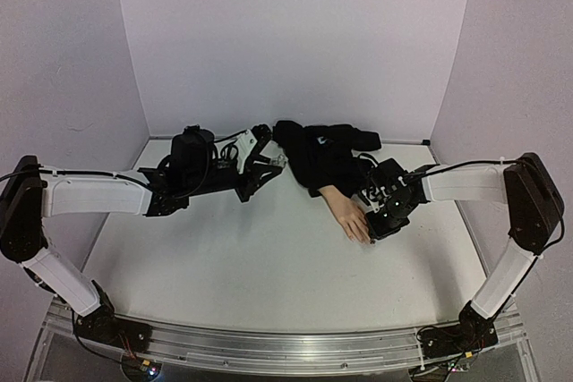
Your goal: Paint the nails
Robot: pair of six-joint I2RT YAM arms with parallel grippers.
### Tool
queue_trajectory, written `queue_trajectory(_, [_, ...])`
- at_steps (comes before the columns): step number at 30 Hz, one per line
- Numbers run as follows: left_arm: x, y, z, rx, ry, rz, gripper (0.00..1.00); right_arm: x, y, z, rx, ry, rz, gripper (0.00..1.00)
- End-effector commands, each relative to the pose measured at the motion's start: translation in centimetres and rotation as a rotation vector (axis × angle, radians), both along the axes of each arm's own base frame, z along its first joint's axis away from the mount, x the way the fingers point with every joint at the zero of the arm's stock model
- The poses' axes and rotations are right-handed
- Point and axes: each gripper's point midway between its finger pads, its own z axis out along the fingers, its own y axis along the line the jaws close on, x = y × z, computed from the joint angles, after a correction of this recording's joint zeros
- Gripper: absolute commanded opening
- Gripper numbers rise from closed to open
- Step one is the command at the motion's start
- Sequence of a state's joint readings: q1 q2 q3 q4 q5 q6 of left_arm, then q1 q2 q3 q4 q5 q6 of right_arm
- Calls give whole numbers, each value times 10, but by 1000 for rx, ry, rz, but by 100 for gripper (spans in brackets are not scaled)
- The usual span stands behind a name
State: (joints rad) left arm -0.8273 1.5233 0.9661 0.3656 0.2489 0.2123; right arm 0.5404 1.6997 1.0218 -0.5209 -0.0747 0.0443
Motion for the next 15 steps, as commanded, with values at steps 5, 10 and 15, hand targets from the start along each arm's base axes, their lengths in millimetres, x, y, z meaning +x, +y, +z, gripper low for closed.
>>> queue_trajectory(5, [0, 7, 25, -47, -60, 16, 0, 2, -2, 6, -19, -21, -10, 0])
queue_trajectory(10, [0, 6, 26, -51, -60, 13, 0, 2, -2, 8, -15, -29, -9, 0])
queue_trajectory(15, [-1, 7, 27, -50, -62, 16, 0, 3, -2, 10, -20, -40, -19, 0])
